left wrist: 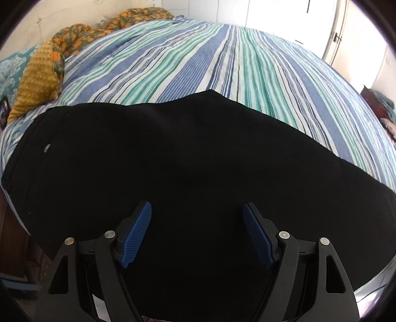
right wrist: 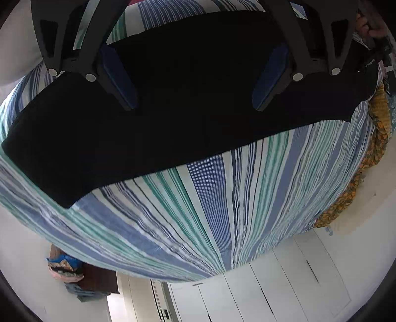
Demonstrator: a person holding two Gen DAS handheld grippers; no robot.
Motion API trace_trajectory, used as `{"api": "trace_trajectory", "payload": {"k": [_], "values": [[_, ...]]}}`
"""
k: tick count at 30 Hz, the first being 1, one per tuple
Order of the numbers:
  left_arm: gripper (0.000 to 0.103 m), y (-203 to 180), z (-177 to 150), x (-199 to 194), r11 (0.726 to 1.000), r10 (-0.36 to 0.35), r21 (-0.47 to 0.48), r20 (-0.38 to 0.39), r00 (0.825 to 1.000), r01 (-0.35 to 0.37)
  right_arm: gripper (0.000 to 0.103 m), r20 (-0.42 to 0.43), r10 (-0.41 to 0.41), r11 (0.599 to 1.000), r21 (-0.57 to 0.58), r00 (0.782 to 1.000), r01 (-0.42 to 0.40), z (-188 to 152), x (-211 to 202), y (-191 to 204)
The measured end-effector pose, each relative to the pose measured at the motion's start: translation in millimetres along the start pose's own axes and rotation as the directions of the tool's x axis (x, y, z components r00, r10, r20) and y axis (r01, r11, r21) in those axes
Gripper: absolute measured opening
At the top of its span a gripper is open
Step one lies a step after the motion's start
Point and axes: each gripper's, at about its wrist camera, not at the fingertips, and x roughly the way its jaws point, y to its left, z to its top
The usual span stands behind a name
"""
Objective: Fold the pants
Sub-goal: 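Lower the folded trousers onto the bed and open both tools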
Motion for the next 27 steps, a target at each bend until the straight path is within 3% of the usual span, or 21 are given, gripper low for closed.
{"api": "trace_trajectory", "payload": {"k": [5,27], "values": [[0.087,-1.6,-4.3,-0.9,1.0,-0.014,-0.004,0.002,1.0,0.014,0.094,0.003,0.043,0.997,0.067,0.999,-0.043,-5.6,3.4,-17.4],[0.092,-1.7,-14.3,-0.2,1.0,0.0,0.024,0.004,1.0,0.0,0.099,0.009,0.024,0.999,0.024,1.0,-0.024,-9.9,4.6,-7.5]]}}
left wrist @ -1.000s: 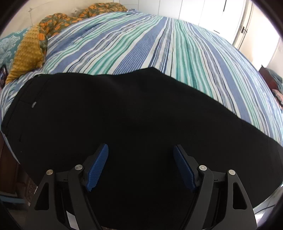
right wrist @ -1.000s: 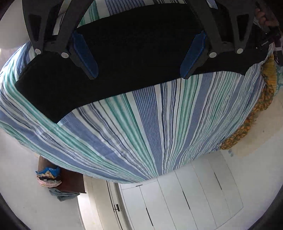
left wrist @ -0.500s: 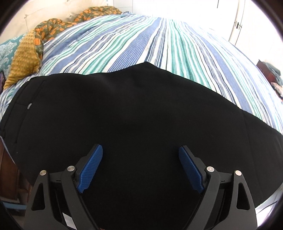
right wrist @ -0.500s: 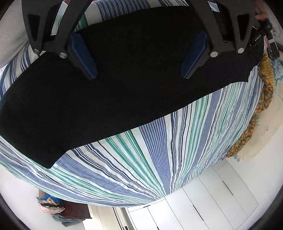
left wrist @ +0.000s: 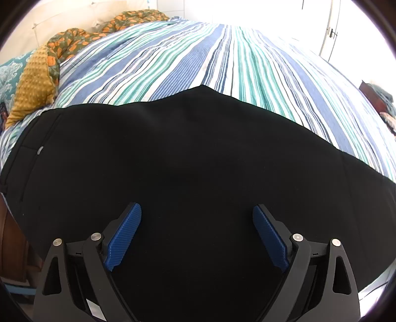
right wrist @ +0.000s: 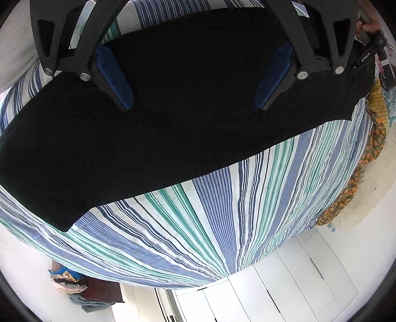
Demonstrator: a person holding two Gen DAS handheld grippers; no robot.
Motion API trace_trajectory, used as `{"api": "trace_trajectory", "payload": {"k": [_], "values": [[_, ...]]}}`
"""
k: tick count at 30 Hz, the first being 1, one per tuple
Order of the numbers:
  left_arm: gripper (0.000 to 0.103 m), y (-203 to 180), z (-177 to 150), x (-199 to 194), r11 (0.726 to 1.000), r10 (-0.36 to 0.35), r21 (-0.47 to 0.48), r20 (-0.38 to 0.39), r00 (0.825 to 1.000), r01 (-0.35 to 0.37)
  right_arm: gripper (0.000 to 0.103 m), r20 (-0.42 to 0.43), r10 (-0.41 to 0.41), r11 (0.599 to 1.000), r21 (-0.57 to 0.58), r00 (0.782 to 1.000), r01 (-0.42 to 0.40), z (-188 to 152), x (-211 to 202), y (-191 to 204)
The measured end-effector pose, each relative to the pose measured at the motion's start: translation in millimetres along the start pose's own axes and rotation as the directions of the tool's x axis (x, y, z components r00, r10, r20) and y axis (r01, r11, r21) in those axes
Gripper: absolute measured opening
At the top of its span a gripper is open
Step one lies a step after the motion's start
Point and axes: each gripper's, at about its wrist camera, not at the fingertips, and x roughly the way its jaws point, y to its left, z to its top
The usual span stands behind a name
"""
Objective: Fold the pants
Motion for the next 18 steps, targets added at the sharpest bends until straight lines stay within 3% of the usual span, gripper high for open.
{"api": "trace_trajectory", "payload": {"k": [18], "values": [[0.093,-0.5,-0.1,0.2,1.0,0.006,0.009,-0.003,1.0,-0.006,0.1,0.004,0.02,1.0,0.015,1.0,-0.02,2.2,-1.9,-2.0]]}}
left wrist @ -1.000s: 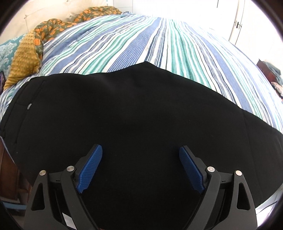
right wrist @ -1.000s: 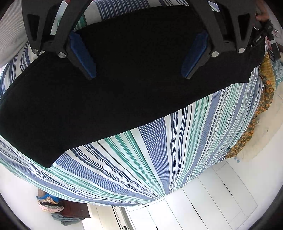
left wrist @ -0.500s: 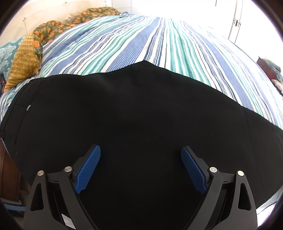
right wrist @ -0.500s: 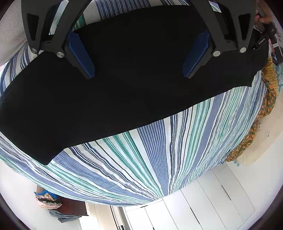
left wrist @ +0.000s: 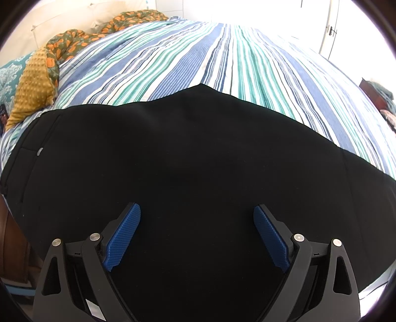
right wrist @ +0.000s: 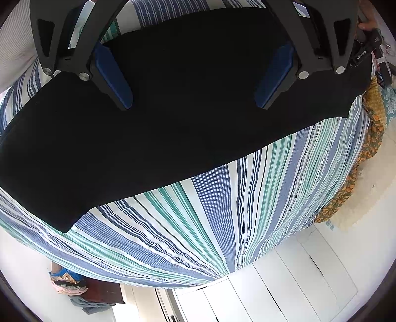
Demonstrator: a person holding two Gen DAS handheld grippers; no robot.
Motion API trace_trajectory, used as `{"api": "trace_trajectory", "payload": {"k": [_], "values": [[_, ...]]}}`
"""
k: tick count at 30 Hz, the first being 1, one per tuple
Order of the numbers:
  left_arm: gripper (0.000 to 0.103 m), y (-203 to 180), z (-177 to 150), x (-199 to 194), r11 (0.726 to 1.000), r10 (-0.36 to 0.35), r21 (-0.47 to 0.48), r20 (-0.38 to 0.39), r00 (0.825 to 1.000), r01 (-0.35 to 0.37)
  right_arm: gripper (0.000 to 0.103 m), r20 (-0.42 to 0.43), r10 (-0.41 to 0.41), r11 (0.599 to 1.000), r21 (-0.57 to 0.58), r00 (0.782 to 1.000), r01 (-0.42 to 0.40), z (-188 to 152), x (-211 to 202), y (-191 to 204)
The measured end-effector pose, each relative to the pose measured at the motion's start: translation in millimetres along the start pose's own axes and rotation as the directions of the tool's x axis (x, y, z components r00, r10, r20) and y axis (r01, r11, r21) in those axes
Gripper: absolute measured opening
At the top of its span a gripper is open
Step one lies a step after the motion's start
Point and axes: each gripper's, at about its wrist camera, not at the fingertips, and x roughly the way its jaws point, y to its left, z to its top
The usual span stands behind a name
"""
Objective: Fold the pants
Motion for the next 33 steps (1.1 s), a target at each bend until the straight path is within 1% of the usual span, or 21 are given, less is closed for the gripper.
{"api": "trace_trajectory", "payload": {"k": [21,23,25,28,29,30,31,32,33], "values": [[0.095,0.9,0.3,1.1,1.0,0.005,0.013,0.001,1.0,-0.005,0.1,-0.004,-0.009,1.0,-0.016,1.0,0.009,1.1,0.4,1.6],[0.095,1.4,0.9,1.2,1.0,0.002,0.015,-0.001,1.0,-0.002,0.1,-0.012,-0.006,1.0,-0.013,1.0,0.006,2.4,0.5,1.2],[0.095,2.6,1.6,1.2,1.0,-0.003,0.017,-0.005,1.0,0.003,0.1,-0.043,0.02,1.0,0.011,0.999,-0.02,10.6,0.3,-2.8],[0.095,2.8,1.4,1.5,1.0,-0.006,0.017,-0.003,1.0,0.006,0.1,-0.103,0.13,0.986,0.12,0.986,-0.118,35.7,-1.1,-26.5],[0.095,2.7,1.0,1.7,1.0,-0.004,0.018,-0.001,1.0,0.004,0.1,-0.134,0.152,0.979,0.157,0.979,-0.13,48.1,0.0,-39.6],[0.095,2.1,1.0,2.0,1.0,-0.002,0.02,0.0,1.0,0.002,0.1,-0.166,0.155,0.975,0.186,0.974,-0.124,61.6,0.0,-55.1],[0.095,2.0,1.1,2.1,1.0,-0.001,0.021,-0.001,1.0,0.001,0.1,-0.182,0.137,0.973,0.211,0.974,-0.097,75.8,-3.0,-73.9],[0.095,2.0,1.4,2.2,1.0,-0.002,0.02,-0.003,1.0,0.002,0.1,-0.171,0.102,0.97,0.234,0.98,-0.06,90.4,-10.8,-94.7],[0.095,2.0,1.8,2.4,1.0,-0.002,0.019,-0.006,1.0,0.002,0.1,-0.138,0.067,0.967,0.251,0.988,-0.031,104.5,-22.3,-115.9]]}}
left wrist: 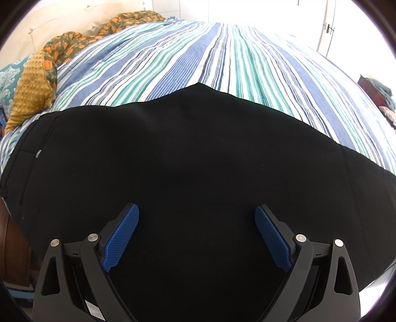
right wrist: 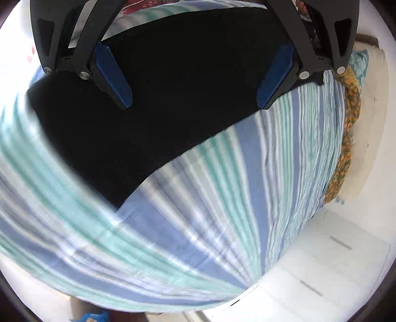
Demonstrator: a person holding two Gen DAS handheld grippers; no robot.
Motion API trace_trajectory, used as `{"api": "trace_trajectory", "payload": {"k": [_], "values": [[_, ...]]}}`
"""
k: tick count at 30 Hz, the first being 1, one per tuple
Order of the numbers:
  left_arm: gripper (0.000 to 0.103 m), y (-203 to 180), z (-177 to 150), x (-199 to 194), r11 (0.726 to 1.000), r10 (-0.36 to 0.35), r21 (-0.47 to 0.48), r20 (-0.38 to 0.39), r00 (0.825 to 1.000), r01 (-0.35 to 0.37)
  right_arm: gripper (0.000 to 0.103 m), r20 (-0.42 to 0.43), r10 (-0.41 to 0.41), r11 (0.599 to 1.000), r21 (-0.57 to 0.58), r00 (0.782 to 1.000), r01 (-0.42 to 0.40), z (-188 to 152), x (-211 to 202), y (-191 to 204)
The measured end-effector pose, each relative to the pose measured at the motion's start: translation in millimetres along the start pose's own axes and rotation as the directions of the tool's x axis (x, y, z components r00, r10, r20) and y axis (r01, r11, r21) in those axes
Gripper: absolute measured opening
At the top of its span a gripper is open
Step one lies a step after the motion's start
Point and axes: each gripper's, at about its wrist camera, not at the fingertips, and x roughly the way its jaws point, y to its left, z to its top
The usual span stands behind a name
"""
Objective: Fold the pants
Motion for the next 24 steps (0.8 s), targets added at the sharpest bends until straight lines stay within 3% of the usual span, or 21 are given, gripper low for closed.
{"api": "trace_trajectory", "payload": {"k": [2,4,10,16,20,24], "values": [[0.096,-0.5,0.7,0.5,1.0,0.003,-0.002,-0.004,1.0,-0.003,0.1,0.065,-0.038,0.999,0.041,0.997,0.035,27.6,-29.5,-32.5],[0.097,-1.9,1.2,1.3,1.0,0.008,-0.003,-0.006,1.0,-0.008,0.1,0.063,-0.034,0.995,0.092,0.997,0.029,43.6,-47.5,-63.6],[0.098,-3.3,3.0,2.7,1.0,0.016,-0.001,-0.017,1.0,-0.016,0.1,-0.053,0.161,0.958,0.249,0.986,-0.143,23.1,-47.8,-117.9],[0.098,-3.8,3.6,2.6,1.0,0.017,0.001,-0.025,1.0,-0.017,0.099,-0.064,0.292,0.895,0.369,0.954,-0.249,-18.1,-33.5,-134.2],[0.098,-4.0,3.3,2.3,1.0,0.016,0.002,-0.026,1.0,-0.016,0.099,-0.063,0.418,0.825,0.445,0.907,-0.349,-30.9,-23.6,-134.6],[0.098,-4.7,3.5,2.3,1.0,0.018,0.002,-0.027,0.999,-0.018,0.099,-0.034,0.417,0.828,0.426,0.908,-0.364,-26.3,-19.4,-127.5]]}}
